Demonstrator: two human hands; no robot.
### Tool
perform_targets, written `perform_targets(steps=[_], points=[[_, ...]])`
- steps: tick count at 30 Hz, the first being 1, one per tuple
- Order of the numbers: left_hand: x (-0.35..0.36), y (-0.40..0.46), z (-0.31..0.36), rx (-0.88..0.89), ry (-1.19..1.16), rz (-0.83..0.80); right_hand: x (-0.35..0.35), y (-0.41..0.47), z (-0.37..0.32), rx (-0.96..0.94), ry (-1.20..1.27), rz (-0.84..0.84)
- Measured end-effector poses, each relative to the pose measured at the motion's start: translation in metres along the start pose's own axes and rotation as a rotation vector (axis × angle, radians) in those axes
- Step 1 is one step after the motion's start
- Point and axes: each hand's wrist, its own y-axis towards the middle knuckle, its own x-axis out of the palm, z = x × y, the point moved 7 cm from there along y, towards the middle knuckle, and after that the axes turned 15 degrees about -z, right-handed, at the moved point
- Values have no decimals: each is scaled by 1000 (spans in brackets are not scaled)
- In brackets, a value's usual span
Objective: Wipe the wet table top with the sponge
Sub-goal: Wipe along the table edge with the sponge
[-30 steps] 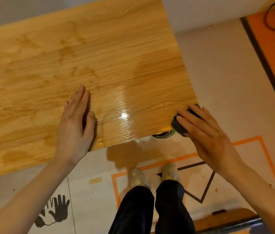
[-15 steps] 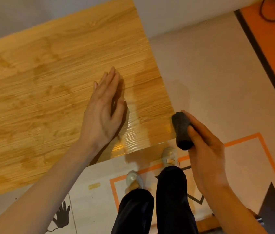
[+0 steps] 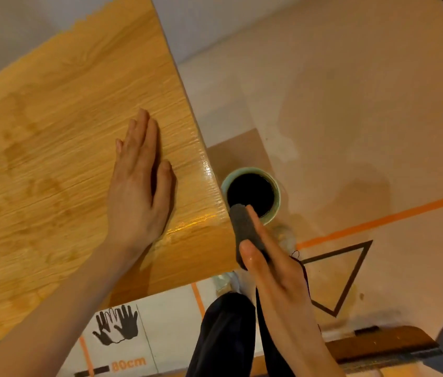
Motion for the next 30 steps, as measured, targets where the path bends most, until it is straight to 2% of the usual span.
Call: perform_targets(steps=[5,8,13,15,19,22,24,27,30], points=[[1,1,0,-20,-6,5,0,7,-3,36,57,-76],[2,1,0,-36,0,3,5,46,-16,27,59,-152],[3,3,0,-55,2,-10,13,121,-47,-19,-4,-177],[4,3,0,-56,6,-20,13,113,-43,-23,21,-170],[4,3,1,-59,25,-34,8,43,-15,14,81,-147],[4,5,1,-67,31,-39,7,40,-16,29,-35,-149],[4,6,1,-72,35,-42,12,68,-32,-2,-101,-169],[5,6,1,-78,33,-47,27,126,-66,-111,-352,-153],[6,5,-1,-86,22,-54,39,145,-87,-226,-671,15]])
